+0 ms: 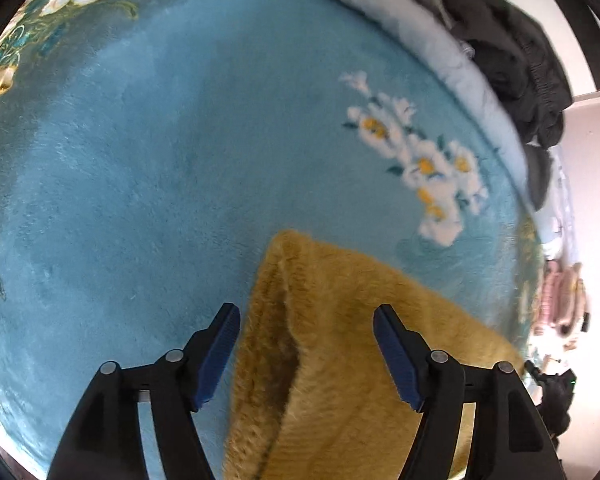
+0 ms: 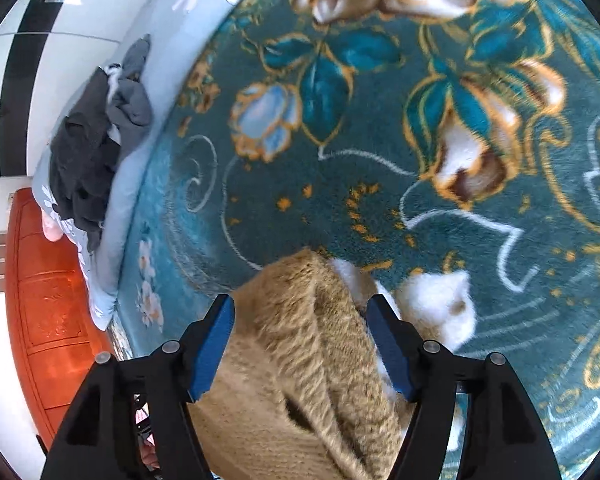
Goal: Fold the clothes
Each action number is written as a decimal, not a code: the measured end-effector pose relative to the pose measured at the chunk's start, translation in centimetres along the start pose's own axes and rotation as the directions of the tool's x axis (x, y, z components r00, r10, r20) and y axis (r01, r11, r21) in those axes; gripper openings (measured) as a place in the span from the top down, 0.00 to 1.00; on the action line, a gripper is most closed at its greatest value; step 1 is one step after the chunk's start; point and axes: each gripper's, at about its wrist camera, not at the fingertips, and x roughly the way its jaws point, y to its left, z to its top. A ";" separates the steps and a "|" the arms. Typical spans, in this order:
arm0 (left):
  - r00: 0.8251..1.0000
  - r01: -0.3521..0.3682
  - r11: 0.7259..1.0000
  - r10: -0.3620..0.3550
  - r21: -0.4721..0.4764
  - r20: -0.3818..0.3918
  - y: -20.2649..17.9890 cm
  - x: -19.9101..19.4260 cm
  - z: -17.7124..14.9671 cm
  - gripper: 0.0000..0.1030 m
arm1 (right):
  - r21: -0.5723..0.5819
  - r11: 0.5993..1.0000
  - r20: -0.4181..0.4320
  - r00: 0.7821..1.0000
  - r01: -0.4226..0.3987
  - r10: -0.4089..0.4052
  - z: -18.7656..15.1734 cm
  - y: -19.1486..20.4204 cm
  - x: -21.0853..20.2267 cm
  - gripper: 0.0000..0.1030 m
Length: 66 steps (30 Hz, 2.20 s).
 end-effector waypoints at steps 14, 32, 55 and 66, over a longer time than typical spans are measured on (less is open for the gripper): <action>0.999 -0.011 0.999 0.013 -0.043 0.045 -1.5 0.0 -0.3 0.80 | 0.039 0.998 -0.032 0.999 -0.040 0.042 0.2 0.6 0.6 0.77; 0.995 0.033 0.998 -0.028 -0.056 0.092 -6.3 0.6 6.0 0.72 | -0.024 0.994 0.072 0.992 -0.106 0.108 6.0 4.4 -0.8 0.73; 0.971 0.002 0.938 0.081 0.345 -0.226 -19.3 5.3 -15.9 0.52 | 0.201 0.974 0.019 0.995 -0.102 0.101 -7.5 -5.5 -2.1 0.32; 0.923 -0.082 0.948 0.189 0.309 -0.334 -19.8 8.6 -16.9 0.52 | 0.117 0.990 -0.076 0.993 -0.080 0.090 -6.9 -3.0 0.6 0.32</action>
